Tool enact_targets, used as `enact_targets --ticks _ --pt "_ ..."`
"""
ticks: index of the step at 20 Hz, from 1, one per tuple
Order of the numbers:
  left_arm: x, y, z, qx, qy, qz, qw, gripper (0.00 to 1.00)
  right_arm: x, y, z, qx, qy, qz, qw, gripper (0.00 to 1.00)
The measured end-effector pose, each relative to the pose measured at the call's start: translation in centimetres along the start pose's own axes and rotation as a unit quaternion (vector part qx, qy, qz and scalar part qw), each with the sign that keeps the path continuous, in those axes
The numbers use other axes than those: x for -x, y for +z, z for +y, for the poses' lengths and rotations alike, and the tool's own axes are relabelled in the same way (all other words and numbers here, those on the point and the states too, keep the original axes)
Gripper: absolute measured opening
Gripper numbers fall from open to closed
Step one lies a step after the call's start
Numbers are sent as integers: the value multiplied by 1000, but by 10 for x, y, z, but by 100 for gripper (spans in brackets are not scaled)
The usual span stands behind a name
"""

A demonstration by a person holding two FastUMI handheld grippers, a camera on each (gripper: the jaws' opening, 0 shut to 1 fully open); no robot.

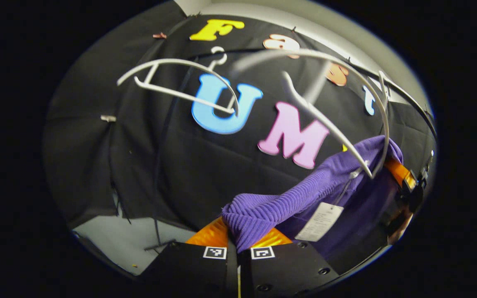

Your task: Grasp the clothes on the hanger with both hands and then place them into the laundry hamper below.

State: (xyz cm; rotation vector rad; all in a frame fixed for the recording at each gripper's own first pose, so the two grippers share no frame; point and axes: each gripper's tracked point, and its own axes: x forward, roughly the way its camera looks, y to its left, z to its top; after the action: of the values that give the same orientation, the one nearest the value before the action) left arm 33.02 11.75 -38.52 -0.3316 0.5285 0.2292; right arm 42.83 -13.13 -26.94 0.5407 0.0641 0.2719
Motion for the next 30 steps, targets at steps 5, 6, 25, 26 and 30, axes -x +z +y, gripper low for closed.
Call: enact_targets --ticks 5,6,25,26,30 --pt "-9 -27 -68 -10 -72 46 996 7 17 -37 -37 66 -57 56 995 13" --pt "-10 -30 -75 -13 -79 53 995 7 21 -49 -47 77 -72 75 992 13" --pt "-6 -62 -81 -1 -50 107 993 7 134 -210 59 119 45 329 936 14" --pt "-7 -61 -81 -1 -48 106 993 7 140 -216 68 114 55 338 933 14" --pt "-4 -63 -77 -5 -38 109 993 7 158 -227 84 121 73 360 922 14"
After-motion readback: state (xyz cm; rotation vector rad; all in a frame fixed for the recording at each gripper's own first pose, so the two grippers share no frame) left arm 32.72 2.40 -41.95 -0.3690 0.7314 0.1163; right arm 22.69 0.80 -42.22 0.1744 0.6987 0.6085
